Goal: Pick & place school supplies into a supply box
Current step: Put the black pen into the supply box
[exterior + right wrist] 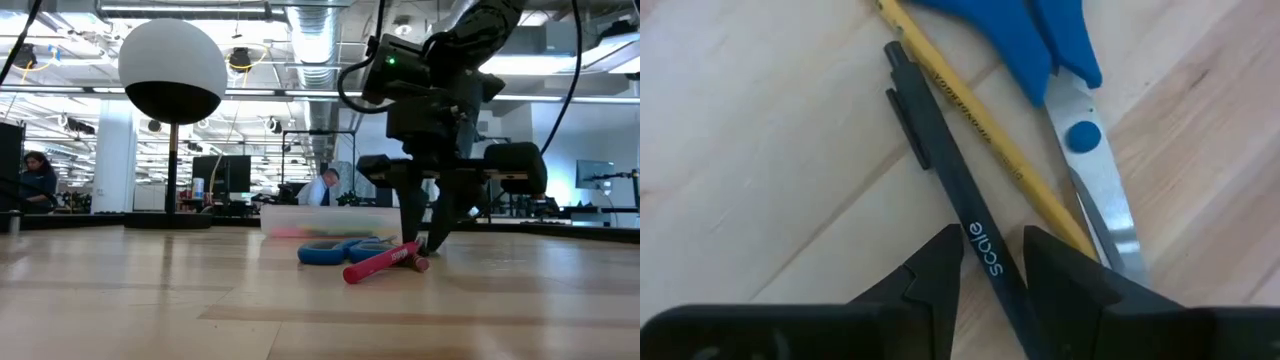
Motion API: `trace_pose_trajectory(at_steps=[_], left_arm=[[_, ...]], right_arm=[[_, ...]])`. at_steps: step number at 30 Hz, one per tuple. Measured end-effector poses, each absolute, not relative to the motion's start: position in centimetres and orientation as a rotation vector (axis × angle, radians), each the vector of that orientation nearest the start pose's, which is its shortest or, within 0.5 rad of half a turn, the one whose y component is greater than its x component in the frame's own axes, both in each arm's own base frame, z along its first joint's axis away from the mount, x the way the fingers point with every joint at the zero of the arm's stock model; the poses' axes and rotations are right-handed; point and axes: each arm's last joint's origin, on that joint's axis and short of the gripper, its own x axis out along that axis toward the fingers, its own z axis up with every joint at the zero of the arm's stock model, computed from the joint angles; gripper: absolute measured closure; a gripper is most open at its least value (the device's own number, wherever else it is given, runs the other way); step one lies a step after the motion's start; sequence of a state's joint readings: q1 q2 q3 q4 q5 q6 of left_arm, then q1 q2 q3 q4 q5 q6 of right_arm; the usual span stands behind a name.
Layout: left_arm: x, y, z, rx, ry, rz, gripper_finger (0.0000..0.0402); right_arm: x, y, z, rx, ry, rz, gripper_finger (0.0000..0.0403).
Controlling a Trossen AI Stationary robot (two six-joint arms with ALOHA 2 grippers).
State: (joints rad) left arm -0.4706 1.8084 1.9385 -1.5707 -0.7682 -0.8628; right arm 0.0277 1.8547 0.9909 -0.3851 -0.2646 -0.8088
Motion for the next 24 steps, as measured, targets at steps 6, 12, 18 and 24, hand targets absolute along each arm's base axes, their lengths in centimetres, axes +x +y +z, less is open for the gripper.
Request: trace_pose_trajectory(at_steps=[6,12,18,24], left_arm=[[30.2,-13.1,36.4,0.091,0.940,0.683,0.0292],[30.2,-13.1,36.4,0.122,0.935,0.682,0.0292],[30.3,-13.0,36.5,0.159,0.915,0.695,0.0292],[30.3,-13.0,36.5,0.152,0.909,0.701,0.0292]], right_arm=[[32.7,1.5,11.7,-0.475,1.108,0.687,0.0297],[32.2,1.3,11.6,-0.335,1.210,0.596,0.0332],[31.6,2.5,11.7,-0.314,1.286,0.590,0.0373],[31.0,3.6,11.7,-0.223,1.358,0.538,0.0390]])
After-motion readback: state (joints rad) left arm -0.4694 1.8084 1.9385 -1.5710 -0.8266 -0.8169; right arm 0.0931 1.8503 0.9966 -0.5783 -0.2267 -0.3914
